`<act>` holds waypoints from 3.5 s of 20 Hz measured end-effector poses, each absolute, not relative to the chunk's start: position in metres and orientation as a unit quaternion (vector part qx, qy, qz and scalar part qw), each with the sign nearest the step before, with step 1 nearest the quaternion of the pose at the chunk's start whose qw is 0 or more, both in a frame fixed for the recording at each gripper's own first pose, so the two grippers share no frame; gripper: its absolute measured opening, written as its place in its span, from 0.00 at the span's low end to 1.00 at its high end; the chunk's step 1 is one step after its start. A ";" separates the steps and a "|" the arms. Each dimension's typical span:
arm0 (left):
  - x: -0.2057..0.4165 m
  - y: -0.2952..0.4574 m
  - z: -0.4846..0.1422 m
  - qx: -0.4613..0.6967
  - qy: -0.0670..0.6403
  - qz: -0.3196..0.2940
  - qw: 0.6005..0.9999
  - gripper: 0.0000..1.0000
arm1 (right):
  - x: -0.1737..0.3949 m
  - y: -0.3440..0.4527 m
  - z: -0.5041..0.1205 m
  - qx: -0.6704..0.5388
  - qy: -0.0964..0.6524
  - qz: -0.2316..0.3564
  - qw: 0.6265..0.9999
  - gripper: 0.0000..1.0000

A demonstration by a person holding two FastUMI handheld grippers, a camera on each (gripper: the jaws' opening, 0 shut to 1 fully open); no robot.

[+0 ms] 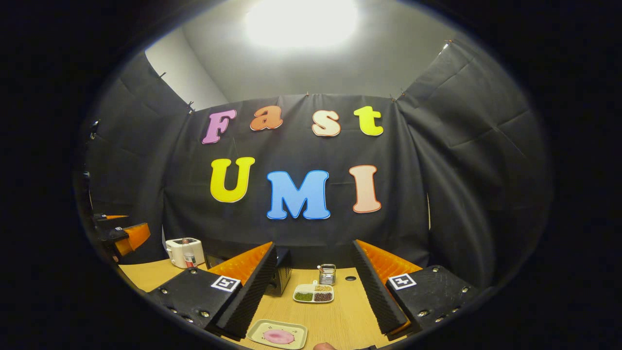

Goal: Open the electric oven with the left hand, put the food in, and close the electric oven.

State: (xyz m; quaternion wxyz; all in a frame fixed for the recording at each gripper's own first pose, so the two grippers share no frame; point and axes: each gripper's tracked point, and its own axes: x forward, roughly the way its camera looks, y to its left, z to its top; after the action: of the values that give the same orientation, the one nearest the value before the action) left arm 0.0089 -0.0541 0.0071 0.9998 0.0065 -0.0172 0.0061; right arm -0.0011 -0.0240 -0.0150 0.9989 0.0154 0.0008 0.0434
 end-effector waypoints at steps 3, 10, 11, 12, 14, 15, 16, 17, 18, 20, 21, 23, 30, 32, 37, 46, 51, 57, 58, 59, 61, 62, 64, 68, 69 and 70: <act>0.028 -0.061 0.008 0.010 -0.020 0.002 1.000 0.97 | 0.001 -0.028 -0.017 0.017 0.002 0.044 0.999 0.95; 0.106 -0.089 -0.007 0.006 -0.025 -0.044 0.999 1.00 | 0.018 -0.024 -0.018 0.025 0.007 0.027 0.999 0.95; 0.119 -0.094 -0.010 0.007 -0.024 -0.054 0.998 0.95 | 0.020 -0.023 -0.015 0.022 0.003 0.021 1.000 0.95; 0.134 -0.097 -0.013 0.009 -0.024 -0.063 0.998 0.98 | 0.022 -0.018 -0.013 0.022 -0.002 0.022 1.000 0.95; 0.162 -0.101 -0.022 0.015 -0.024 -0.076 0.997 1.00 | 0.028 -0.012 -0.010 0.021 -0.009 0.016 1.000 0.95; 0.175 -0.104 -0.028 0.016 -0.021 -0.083 0.996 1.00 | 0.031 -0.011 -0.009 0.019 -0.010 0.009 1.000 0.95; 0.188 -0.106 -0.036 0.013 -0.016 -0.089 0.996 1.00 | 0.035 -0.009 -0.010 0.015 -0.009 0.001 1.000 0.95; 0.202 -0.108 -0.045 0.010 -0.010 -0.097 0.995 0.95 | 0.038 -0.007 -0.010 0.012 -0.008 -0.007 1.000 0.95; 0.216 -0.110 -0.054 0.008 -0.003 -0.102 0.995 0.95 | 0.041 -0.004 -0.011 0.011 -0.008 -0.012 1.000 0.95; 0.241 -0.111 -0.074 0.004 0.012 -0.106 0.994 1.00 | 0.047 0.002 -0.013 0.013 -0.006 -0.024 1.000 0.95; 0.254 -0.112 -0.084 0.004 0.018 -0.108 0.994 0.95 | 0.051 0.005 -0.014 0.015 -0.004 -0.030 0.999 0.95; 0.276 -0.116 -0.106 0.008 0.032 -0.115 0.993 1.00 | 0.057 0.011 -0.019 0.013 0.002 -0.042 0.999 0.95; 0.335 -0.124 -0.179 0.019 0.088 -0.132 0.987 1.00 | 0.077 0.022 -0.028 -0.010 0.020 -0.072 0.997 0.95; 0.344 -0.127 -0.196 0.023 0.098 -0.137 0.985 1.00 | 0.079 0.025 -0.035 -0.007 0.031 -0.074 0.997 0.95; 0.352 -0.132 -0.227 0.021 0.121 -0.136 0.983 0.91 | 0.078 0.021 -0.037 -0.018 0.043 -0.089 0.995 0.95; 0.340 -0.127 -0.234 0.009 0.112 -0.121 0.986 0.93 | 0.073 0.015 -0.031 -0.035 0.038 -0.087 0.995 0.95; 0.311 -0.122 -0.239 0.015 0.115 -0.116 0.987 1.00 | 0.071 0.014 -0.033 -0.032 0.039 -0.073 0.996 0.95; 0.284 -0.118 -0.254 0.026 0.136 -0.101 0.985 1.00 | 0.063 0.008 -0.032 -0.030 0.043 -0.063 0.997 0.95; 0.279 -0.117 -0.257 0.029 0.139 -0.098 0.985 1.00 | 0.062 0.007 -0.032 -0.030 0.041 -0.062 0.997 0.95; 0.274 -0.116 -0.261 0.030 0.144 -0.095 0.985 0.95 | 0.060 0.005 -0.032 -0.033 0.041 -0.061 0.997 0.95; 0.266 -0.116 -0.267 0.032 0.151 -0.092 0.984 1.00 | 0.056 -0.001 -0.033 -0.038 0.043 -0.062 0.996 0.95; 0.262 -0.115 -0.270 0.032 0.156 -0.091 0.983 1.00 | 0.055 -0.005 -0.035 -0.037 0.046 -0.062 0.996 0.95; 0.254 -0.115 -0.276 0.032 0.165 -0.090 0.982 0.96 | 0.051 -0.008 -0.035 -0.031 0.048 -0.062 0.996 0.95; 0.235 -0.114 -0.298 0.025 0.195 -0.089 0.976 0.96 | 0.046 -0.010 -0.039 -0.024 0.054 -0.058 0.997 0.95; 0.230 -0.113 -0.304 0.025 0.203 -0.089 0.975 1.00 | 0.045 -0.010 -0.040 -0.023 0.058 -0.056 0.997 0.95; 0.226 -0.112 -0.309 0.026 0.208 -0.089 0.974 1.00 | 0.043 -0.009 -0.042 -0.023 0.060 -0.053 0.997 0.95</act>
State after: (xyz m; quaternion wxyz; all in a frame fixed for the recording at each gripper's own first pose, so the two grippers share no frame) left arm 0.2260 -0.1121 -0.3086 0.9737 0.0261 0.2082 -0.0885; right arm 0.0431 -0.0094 -0.0417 0.9965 -0.0225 0.0601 -0.0531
